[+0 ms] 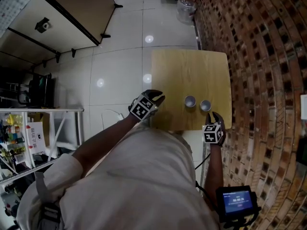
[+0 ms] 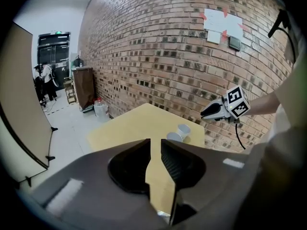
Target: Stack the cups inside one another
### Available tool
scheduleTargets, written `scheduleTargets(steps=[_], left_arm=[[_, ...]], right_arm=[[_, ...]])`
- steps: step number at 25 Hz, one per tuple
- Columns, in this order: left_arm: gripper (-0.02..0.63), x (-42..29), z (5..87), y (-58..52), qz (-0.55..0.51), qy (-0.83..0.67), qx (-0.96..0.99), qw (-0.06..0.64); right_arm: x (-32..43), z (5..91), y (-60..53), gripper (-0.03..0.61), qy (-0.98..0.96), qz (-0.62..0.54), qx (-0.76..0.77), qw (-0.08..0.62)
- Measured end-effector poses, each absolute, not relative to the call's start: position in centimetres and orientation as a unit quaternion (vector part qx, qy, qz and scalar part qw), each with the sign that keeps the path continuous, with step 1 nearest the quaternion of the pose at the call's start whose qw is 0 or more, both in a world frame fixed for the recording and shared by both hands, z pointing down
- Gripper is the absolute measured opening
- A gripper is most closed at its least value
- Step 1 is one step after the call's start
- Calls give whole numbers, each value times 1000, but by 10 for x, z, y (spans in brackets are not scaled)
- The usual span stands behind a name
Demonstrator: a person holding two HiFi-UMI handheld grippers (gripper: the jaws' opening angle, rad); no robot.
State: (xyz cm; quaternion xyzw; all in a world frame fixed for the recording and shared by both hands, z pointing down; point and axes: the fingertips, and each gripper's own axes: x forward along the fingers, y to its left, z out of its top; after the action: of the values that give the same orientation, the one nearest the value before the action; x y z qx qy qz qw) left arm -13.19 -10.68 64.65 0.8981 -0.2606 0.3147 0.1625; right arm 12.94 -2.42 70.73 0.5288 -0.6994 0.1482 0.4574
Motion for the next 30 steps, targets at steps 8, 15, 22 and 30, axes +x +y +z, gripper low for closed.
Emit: scheduleTargets(steps=[8,15,22,30], left_arm=[[89,-134,654,-110,315,-284,888,177],[89,-143,653,-110,312,-305,880,186],[89,-150,654,-111,311,-322,873,194],[86,-158,652,-113,311,-339,866,195]], right_arm=[[135,736,-43,89,-713,141,486,485],[127,769,-48,87,-721,139,437,520],[118,803,-46,80,-723,133,386,558],[117,826,-46,65,-711,120,362,591]])
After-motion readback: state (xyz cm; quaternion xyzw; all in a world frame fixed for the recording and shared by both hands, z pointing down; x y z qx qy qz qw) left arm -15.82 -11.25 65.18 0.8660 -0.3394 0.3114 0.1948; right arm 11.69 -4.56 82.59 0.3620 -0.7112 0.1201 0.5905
